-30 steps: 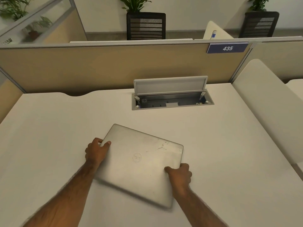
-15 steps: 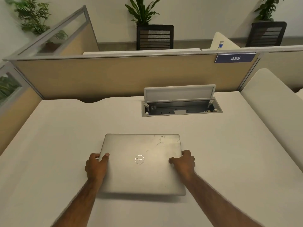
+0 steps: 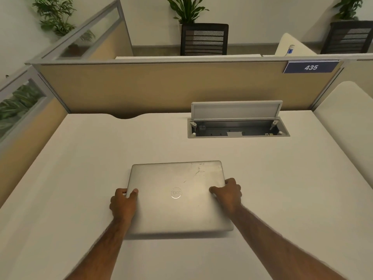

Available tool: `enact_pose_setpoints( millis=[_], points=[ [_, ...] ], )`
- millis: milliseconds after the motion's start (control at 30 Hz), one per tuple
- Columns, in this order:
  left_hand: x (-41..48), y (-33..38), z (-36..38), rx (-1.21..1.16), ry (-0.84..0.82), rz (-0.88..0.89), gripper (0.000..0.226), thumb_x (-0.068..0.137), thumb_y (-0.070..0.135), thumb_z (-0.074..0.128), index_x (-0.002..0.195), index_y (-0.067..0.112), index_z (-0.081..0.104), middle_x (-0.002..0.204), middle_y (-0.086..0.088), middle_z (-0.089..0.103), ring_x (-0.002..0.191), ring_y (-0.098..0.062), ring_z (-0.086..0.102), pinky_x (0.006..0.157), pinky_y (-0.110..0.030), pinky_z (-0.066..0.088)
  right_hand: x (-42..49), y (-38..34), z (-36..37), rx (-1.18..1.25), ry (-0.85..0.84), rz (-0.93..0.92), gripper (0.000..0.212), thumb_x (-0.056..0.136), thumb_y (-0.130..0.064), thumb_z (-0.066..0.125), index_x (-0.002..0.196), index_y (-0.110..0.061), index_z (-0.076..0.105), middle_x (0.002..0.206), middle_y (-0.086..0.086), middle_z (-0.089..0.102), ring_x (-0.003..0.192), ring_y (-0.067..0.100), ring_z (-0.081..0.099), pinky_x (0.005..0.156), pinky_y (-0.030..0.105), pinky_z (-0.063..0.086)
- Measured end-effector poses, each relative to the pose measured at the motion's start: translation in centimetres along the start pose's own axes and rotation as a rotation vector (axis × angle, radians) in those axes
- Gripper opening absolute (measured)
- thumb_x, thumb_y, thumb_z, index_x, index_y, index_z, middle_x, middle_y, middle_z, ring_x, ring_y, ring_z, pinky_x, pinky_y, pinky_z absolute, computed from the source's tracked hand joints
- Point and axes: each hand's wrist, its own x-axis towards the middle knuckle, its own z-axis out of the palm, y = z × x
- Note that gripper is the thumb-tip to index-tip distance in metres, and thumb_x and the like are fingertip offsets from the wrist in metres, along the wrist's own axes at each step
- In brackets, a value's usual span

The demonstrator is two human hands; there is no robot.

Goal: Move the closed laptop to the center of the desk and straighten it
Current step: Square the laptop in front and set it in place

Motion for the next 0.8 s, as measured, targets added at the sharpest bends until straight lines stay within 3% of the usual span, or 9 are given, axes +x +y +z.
enact_pose_setpoints(
  millis=[800],
  points=[
    [1.3, 0.2, 1.1, 0.153, 0.010, 0.035, 0.045, 0.089, 0.033, 0.063, 0.122, 0.003, 0.057, 0.127, -0.024, 0.054, 0.120, -0.045, 0.048, 0.100, -0.052, 0.045, 1.1, 0.2, 1.2, -0.060, 0.037, 0.045, 0.052, 0.073, -0.033, 0.070, 0.120, -0.012, 0.059, 0.122, 0.011, 0.062, 0.112, 0.036, 0.061, 0.098, 0.048, 0.053]
  ],
)
